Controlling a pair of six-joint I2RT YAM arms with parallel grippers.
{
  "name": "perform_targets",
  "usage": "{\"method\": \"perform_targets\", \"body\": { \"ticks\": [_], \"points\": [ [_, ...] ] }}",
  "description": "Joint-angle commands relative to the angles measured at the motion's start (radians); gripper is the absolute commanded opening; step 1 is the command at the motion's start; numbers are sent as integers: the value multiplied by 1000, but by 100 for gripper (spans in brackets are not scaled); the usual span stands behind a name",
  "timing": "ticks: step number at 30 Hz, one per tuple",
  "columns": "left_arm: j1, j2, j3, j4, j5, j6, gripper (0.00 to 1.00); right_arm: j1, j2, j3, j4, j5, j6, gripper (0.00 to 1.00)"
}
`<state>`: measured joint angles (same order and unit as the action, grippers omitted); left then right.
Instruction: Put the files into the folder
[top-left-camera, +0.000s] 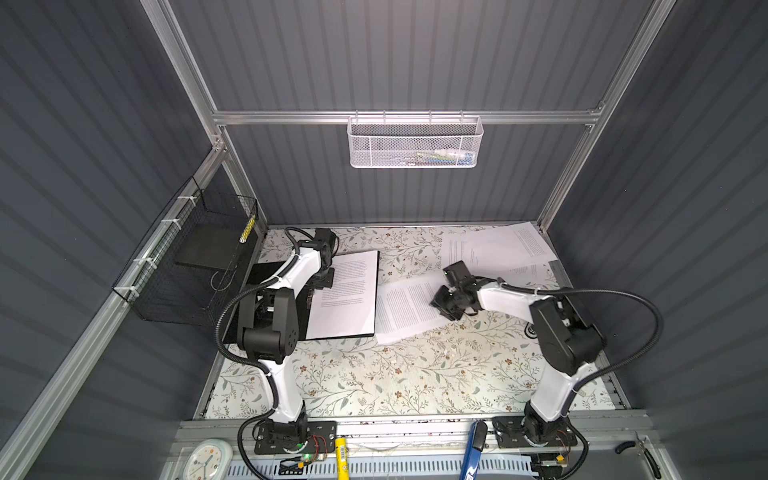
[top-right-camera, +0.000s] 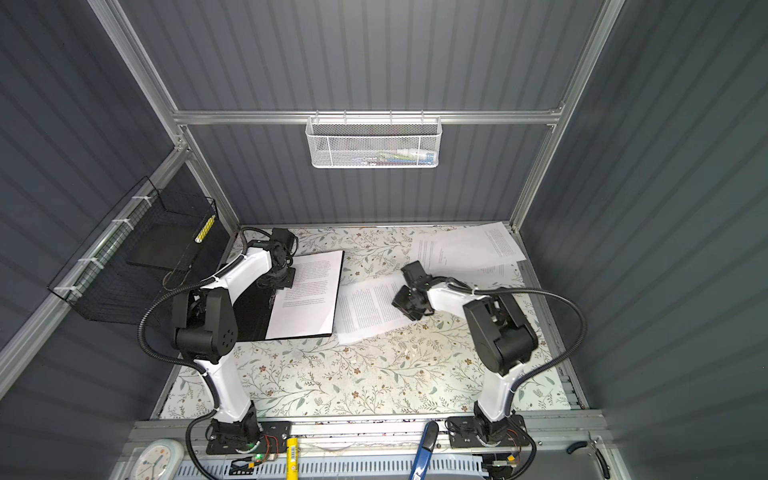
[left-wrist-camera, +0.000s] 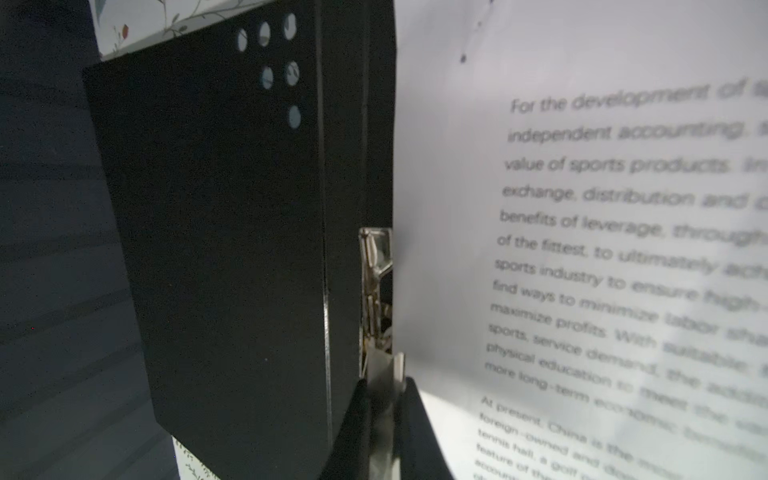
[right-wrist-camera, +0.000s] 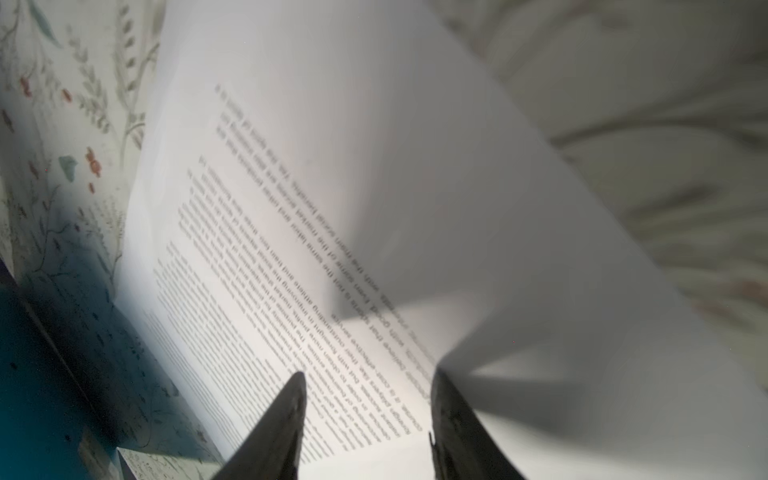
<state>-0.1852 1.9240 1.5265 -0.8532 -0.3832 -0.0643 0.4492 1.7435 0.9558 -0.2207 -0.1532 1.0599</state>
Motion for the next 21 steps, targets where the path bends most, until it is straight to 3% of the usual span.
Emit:
{"method": "perform_targets", "body": {
  "ticks": [1,6,13,18,21],
  "points": [
    [-36,-7,30,-28,2,-20,0,-16,-148,-161,-33,90,80,50],
    [-94,54,67,-34,0,-55,0,-79,-373,-350,-72,175,145,52],
    [-159,175,171,-27,14,-106,0,-108,-616,-478,-153,252,147,52],
    [-177,258,264,-29,22,-139,0,-107,-749,-467,-152,221,4,55],
    [-179,297,317,-46,17,-155,0,-107,-808,-463,-115,179,-138,64]
  ]
}}
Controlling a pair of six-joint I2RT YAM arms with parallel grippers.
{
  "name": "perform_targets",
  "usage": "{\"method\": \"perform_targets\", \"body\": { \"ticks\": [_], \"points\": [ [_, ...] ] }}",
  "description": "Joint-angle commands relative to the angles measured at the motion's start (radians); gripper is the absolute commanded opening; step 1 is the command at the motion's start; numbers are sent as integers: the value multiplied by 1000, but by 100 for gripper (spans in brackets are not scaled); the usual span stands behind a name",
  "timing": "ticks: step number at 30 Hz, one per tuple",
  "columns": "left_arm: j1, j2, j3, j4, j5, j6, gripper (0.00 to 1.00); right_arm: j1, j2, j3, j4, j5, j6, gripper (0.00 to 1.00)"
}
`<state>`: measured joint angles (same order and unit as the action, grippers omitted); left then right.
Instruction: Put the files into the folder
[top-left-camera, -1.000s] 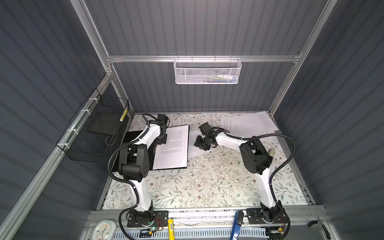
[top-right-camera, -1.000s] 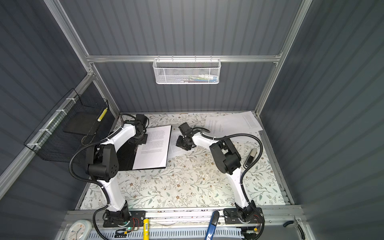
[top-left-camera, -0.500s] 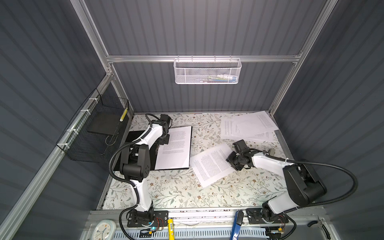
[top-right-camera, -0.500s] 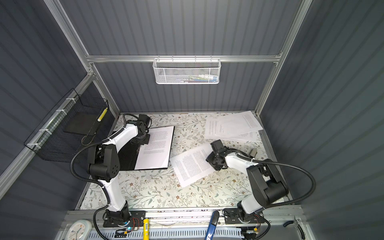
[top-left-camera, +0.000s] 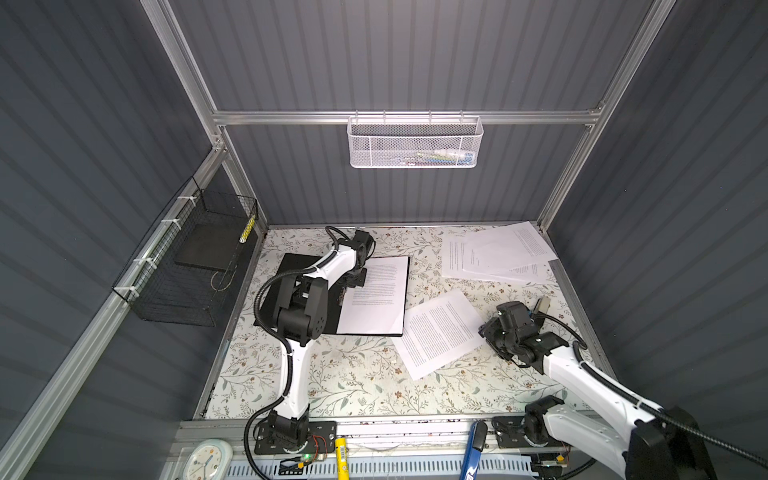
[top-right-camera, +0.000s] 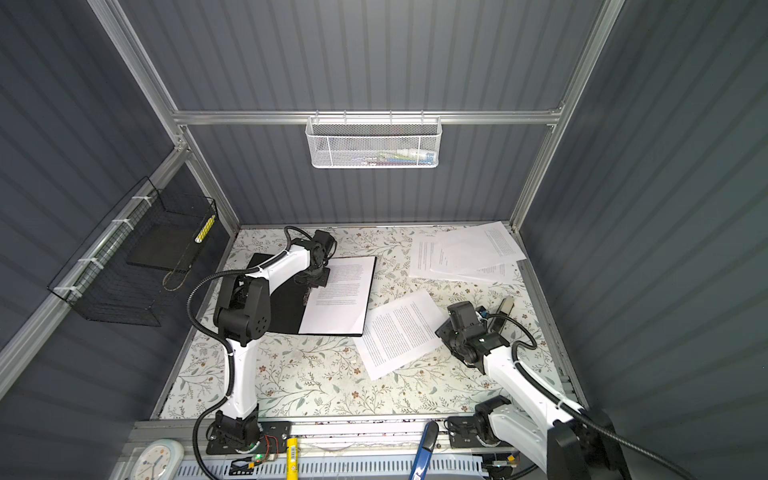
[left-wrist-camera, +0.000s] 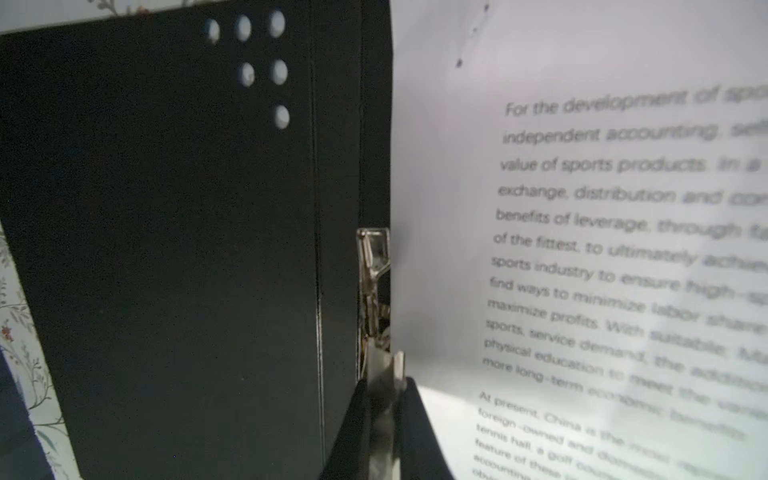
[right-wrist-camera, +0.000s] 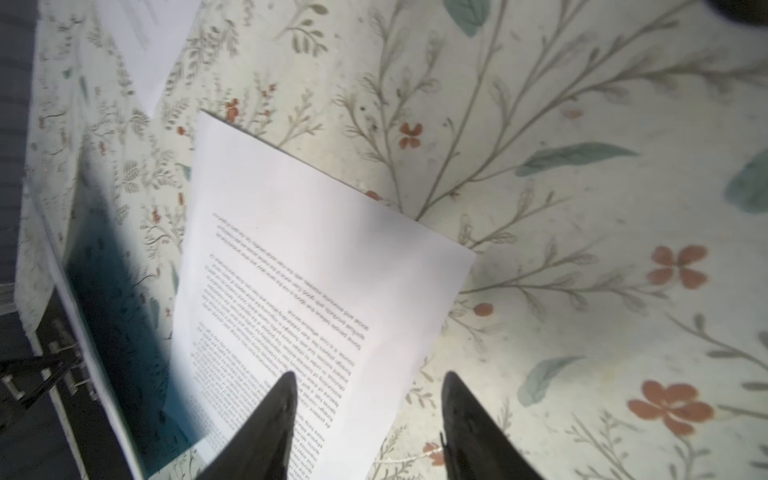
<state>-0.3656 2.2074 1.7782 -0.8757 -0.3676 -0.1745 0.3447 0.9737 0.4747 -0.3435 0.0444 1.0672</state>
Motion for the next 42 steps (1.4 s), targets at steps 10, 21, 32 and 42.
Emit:
{"method": "perform_targets", "body": {
  "ticks": [10,21,32,42],
  "points": [
    [-7,47,79,-14,82,-84,6,-114,-50,-20,198,-307,-347,99],
    [-7,-81,-5,57,227,-27,27,-197,26,-10,229,-361,-368,99],
    [-91,-570,-440,383,556,-117,80,-277,199,25,317,-500,-390,99],
    [-527,-711,-764,519,591,-263,100,-289,384,158,183,-276,-389,99]
  ]
}}
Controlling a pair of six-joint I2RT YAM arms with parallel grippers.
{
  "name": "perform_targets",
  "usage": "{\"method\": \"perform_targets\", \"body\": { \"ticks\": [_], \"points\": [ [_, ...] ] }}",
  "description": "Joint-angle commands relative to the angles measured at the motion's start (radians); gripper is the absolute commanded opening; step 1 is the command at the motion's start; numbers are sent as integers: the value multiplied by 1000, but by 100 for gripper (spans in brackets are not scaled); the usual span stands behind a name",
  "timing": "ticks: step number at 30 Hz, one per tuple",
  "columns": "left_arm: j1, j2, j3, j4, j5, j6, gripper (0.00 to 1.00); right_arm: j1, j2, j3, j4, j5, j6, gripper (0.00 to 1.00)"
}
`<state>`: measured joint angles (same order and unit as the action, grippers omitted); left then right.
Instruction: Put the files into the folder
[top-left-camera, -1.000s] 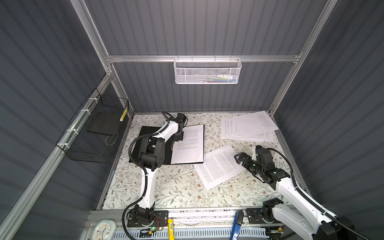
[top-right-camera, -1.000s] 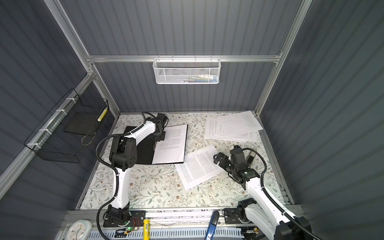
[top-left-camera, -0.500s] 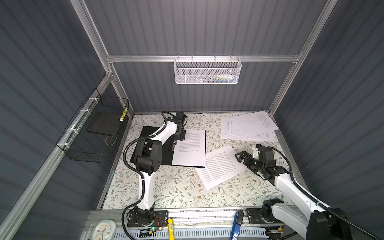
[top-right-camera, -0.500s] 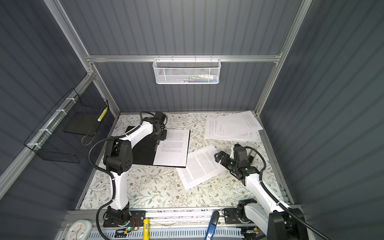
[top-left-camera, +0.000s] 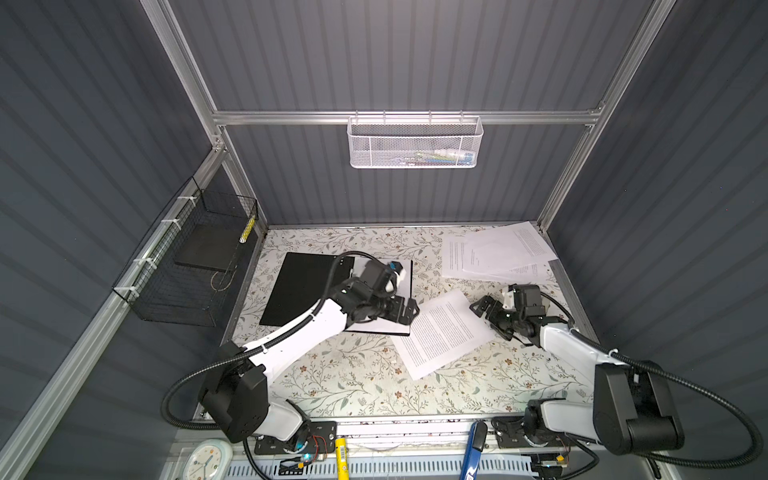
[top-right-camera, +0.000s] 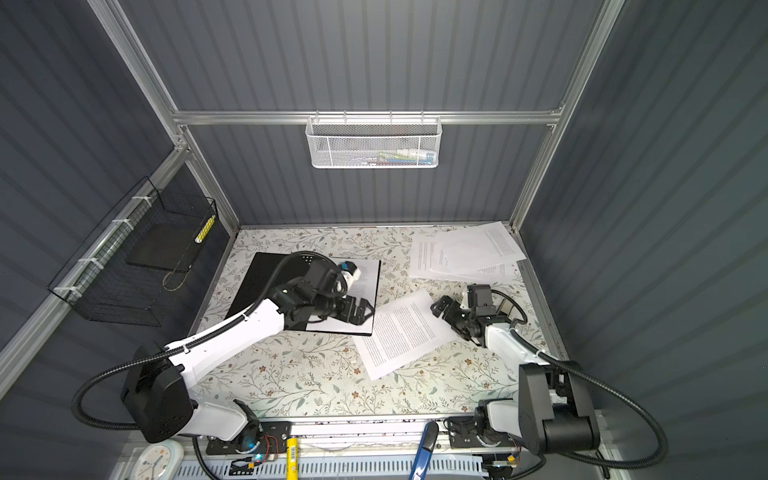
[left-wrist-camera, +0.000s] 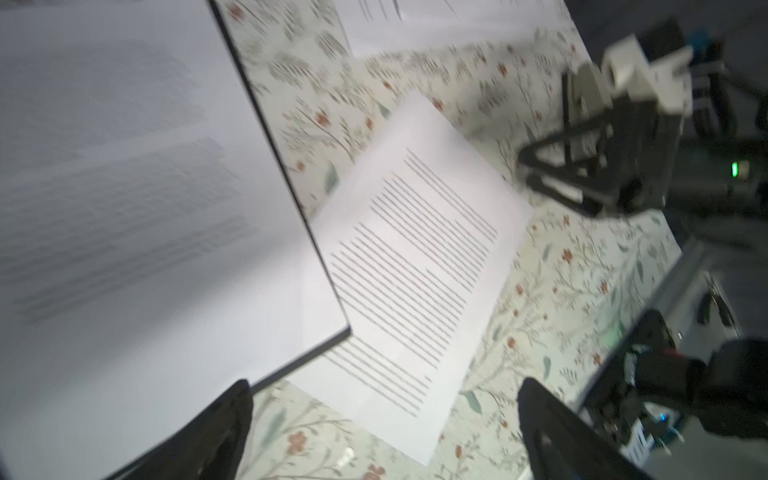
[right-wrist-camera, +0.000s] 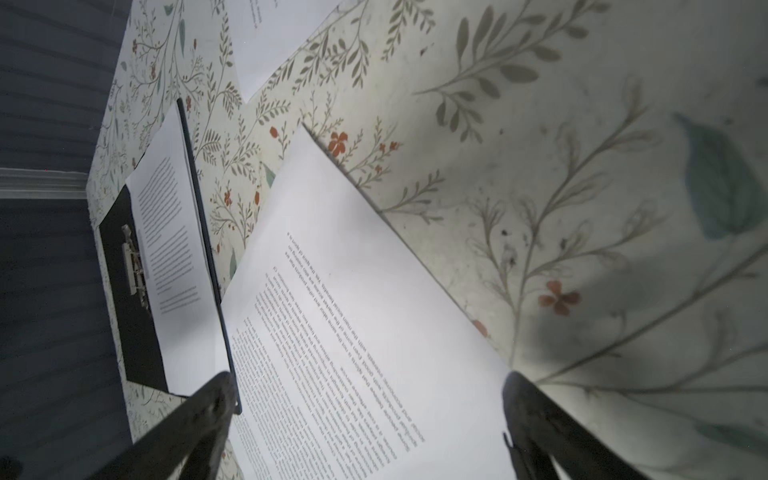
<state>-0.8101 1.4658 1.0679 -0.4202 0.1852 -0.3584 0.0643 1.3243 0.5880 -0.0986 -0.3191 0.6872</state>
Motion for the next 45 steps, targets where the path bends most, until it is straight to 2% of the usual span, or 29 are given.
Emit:
{"method": "perform_targets", "body": {
  "ticks": [1,4,8,14,18,22,28,30,33,36,42,45],
  "points": [
    [-125,52,-68,91,40,-96,100,-12,61,60,-67,84,-13,99],
    [-203,123,-78,136,41,-116,100,-12,126,110,-100,65,-38,99],
    [-234,209,-76,183,69,-138,100,-7,183,129,-103,7,-32,99],
    [-238,266,-79,198,49,-139,100,63,281,225,-283,45,-8,99],
    [-238,312,-76,170,22,-125,100,131,317,231,-285,9,3,99],
    [-238,330,-97,156,13,-114,100,153,310,211,-262,-7,15,99],
    [-238,346,-123,168,17,-117,100,163,298,204,-240,-150,-5,99],
    [-238,347,-126,170,16,-117,100,160,258,193,-269,-113,2,99],
    [-238,341,-140,180,13,-122,100,141,159,159,-321,38,-4,99],
    [-238,340,-145,181,19,-122,100,108,127,135,-348,57,5,99],
    [-238,335,-154,181,18,-120,100,88,81,82,-395,202,54,99],
    [-238,334,-160,192,22,-122,100,86,79,62,-373,196,62,99]
  ]
}}
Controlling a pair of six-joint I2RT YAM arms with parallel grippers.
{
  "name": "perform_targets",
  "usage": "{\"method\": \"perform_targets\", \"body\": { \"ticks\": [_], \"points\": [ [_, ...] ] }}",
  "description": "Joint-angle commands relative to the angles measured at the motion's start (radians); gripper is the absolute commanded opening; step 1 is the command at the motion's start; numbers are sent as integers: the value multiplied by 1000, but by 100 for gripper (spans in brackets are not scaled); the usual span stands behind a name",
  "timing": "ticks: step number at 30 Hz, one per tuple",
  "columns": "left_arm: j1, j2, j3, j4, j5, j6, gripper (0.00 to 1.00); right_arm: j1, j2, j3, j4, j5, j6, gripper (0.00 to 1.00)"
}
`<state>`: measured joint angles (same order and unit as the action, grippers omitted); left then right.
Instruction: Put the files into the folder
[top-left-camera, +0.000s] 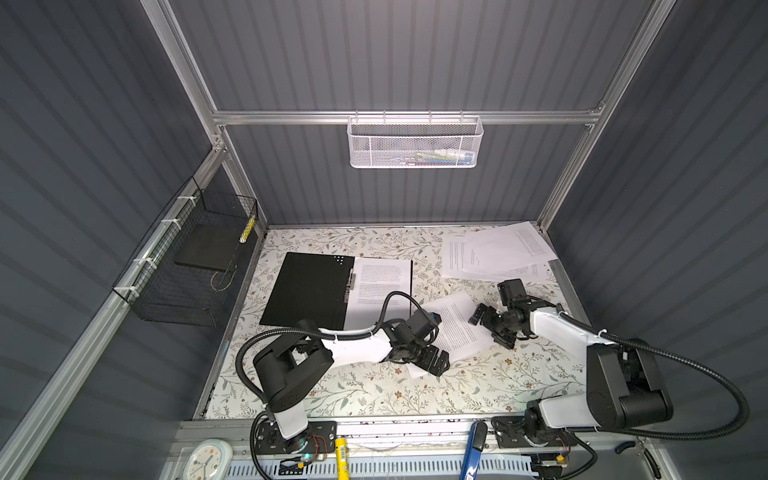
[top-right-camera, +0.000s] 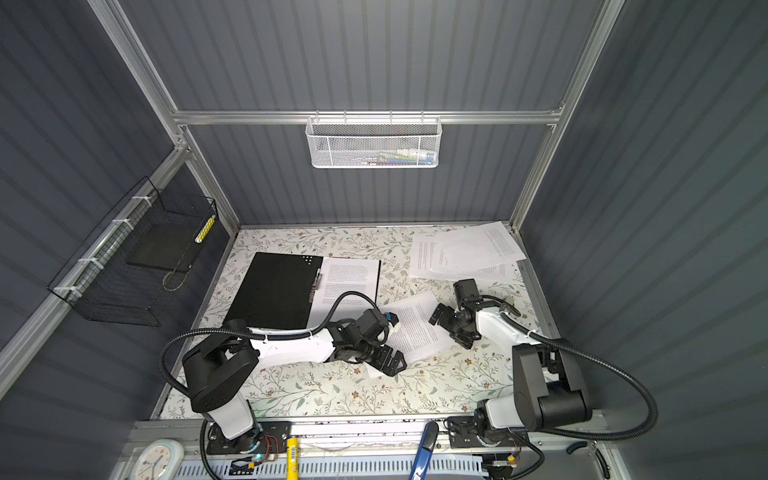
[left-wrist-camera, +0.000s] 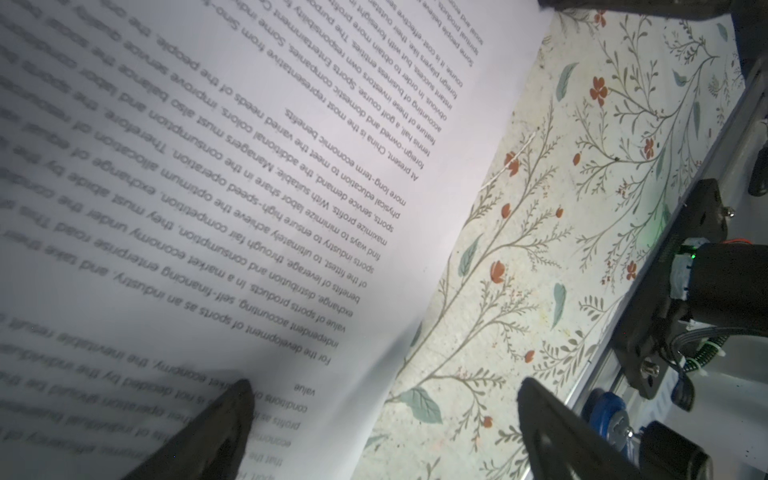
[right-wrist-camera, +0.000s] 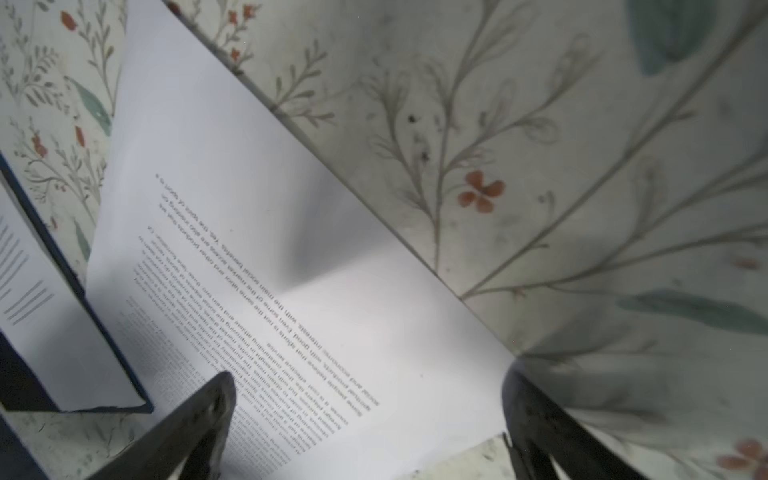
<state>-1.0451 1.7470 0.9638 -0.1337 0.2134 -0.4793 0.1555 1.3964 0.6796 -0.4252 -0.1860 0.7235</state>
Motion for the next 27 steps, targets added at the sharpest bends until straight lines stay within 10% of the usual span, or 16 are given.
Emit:
{"method": "perform_targets", "body": {
  "ticks": [1,13,27],
  "points": [
    [-3,50,-56,-94,-7,-1,100,-4,22,-25,-39,44,24,99],
    [-4,54,-68,-85,-10,-7,100,-31,-46,-12,-116,153,38,99],
    [-3,55,-62,-84,-7,-3,100,35,60,5,-14,-77,105,99]
  ]
}}
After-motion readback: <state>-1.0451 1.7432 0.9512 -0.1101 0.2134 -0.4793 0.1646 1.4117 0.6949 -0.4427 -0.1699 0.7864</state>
